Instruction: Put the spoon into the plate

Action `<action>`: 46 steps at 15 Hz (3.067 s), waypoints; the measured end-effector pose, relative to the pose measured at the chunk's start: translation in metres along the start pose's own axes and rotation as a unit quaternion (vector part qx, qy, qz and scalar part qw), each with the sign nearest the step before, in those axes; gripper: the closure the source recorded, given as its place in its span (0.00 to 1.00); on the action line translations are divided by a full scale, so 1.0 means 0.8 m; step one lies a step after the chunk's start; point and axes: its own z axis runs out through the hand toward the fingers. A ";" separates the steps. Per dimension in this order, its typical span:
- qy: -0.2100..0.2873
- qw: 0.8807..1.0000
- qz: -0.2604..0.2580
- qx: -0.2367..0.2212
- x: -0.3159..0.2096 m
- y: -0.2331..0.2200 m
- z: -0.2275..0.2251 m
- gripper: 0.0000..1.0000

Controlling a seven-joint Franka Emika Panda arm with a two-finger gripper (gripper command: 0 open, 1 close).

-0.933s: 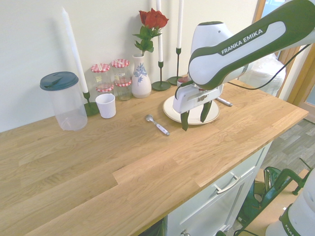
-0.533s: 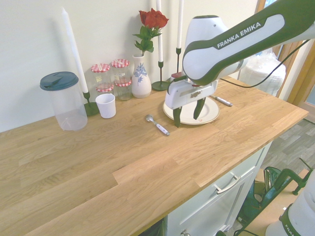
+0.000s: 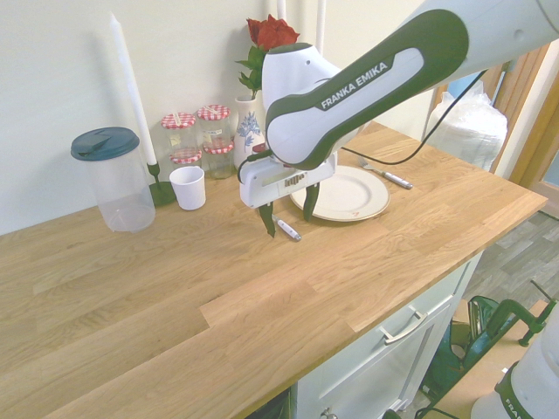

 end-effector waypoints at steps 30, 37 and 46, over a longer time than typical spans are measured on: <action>-0.006 1.000 0.005 -0.004 0.016 -0.021 0.049 1.00; 0.029 0.998 -0.003 0.058 0.042 0.013 -0.109 1.00; 0.016 0.996 0.069 0.046 0.176 0.200 -0.077 1.00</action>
